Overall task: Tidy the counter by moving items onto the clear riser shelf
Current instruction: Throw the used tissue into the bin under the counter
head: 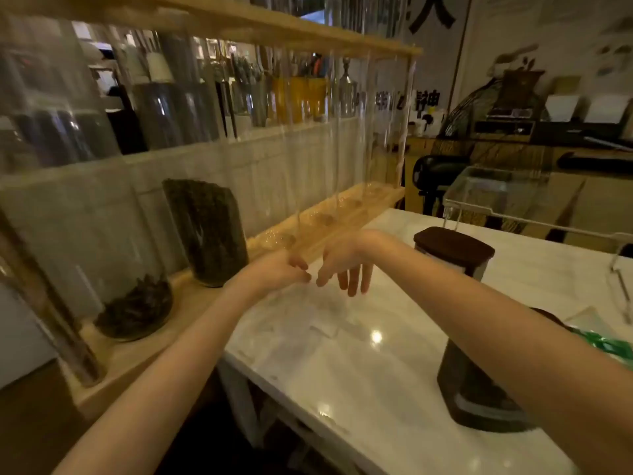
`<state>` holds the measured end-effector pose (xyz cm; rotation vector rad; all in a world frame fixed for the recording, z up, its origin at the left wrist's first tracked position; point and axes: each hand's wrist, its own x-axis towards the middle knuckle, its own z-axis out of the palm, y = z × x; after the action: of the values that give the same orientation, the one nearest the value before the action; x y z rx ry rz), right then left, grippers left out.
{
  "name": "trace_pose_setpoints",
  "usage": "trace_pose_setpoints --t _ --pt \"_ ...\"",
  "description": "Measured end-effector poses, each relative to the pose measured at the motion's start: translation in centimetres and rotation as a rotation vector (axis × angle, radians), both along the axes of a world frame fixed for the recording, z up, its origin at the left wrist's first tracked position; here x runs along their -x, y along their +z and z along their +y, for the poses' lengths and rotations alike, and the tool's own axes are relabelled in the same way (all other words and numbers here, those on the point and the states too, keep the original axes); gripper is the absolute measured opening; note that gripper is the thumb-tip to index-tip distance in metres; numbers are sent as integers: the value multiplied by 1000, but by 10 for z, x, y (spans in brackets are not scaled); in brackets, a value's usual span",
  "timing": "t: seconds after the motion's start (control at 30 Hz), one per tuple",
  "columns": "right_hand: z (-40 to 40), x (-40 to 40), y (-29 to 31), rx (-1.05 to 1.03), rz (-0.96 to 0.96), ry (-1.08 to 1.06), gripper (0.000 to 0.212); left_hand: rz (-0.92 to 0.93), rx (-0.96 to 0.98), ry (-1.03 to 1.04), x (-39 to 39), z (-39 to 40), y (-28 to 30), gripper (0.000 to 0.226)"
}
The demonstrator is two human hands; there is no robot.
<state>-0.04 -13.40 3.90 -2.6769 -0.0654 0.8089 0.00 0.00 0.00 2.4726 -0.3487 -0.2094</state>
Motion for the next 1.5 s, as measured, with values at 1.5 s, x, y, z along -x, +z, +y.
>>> trace_pose_setpoints --t 1.5 --pt "-118 362 -27 -378 -1103 -724 12 -456 536 -408 296 -118 6 19"
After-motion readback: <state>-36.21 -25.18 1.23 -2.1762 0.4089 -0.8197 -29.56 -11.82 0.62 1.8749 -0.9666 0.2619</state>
